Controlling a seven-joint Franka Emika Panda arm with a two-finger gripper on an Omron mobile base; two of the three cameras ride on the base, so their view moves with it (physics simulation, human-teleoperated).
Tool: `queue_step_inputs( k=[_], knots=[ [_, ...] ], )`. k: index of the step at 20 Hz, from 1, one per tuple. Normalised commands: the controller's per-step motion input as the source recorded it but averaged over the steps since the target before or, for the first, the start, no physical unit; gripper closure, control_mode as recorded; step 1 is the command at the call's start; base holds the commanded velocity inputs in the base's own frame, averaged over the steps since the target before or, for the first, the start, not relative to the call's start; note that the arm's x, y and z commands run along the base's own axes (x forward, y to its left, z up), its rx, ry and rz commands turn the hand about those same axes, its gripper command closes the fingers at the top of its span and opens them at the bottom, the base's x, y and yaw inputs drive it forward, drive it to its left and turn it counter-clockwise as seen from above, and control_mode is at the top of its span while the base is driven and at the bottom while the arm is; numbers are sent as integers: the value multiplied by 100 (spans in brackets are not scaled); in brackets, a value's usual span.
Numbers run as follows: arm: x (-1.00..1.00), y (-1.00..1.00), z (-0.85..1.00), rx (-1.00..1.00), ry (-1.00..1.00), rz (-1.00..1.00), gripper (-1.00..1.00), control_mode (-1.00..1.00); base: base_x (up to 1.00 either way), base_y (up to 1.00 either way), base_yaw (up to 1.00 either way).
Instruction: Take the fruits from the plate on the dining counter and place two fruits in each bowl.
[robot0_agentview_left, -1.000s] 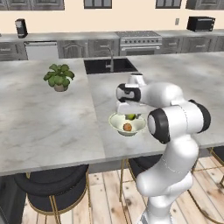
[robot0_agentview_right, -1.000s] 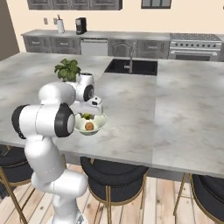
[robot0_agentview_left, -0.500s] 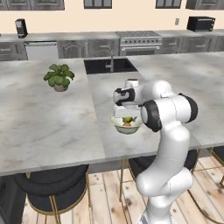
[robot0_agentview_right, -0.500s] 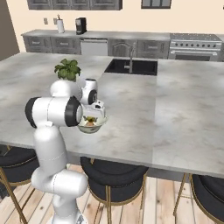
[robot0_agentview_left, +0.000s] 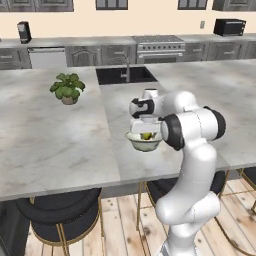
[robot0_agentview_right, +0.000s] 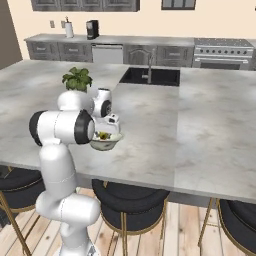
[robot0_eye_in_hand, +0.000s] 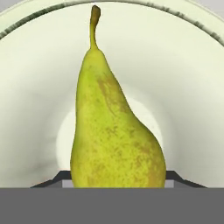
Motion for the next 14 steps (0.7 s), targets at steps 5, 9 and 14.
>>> queue_step_inputs(
  k=[5,9,14],
  knots=[
    [-81,0,0,0,-1,0,100,-100,0,0,0],
    [-21,0,0,0,0,0,-100,-100,0,0,0],
    [5,0,0,0,0,0,-100,-100,0,0,0]
  ],
)
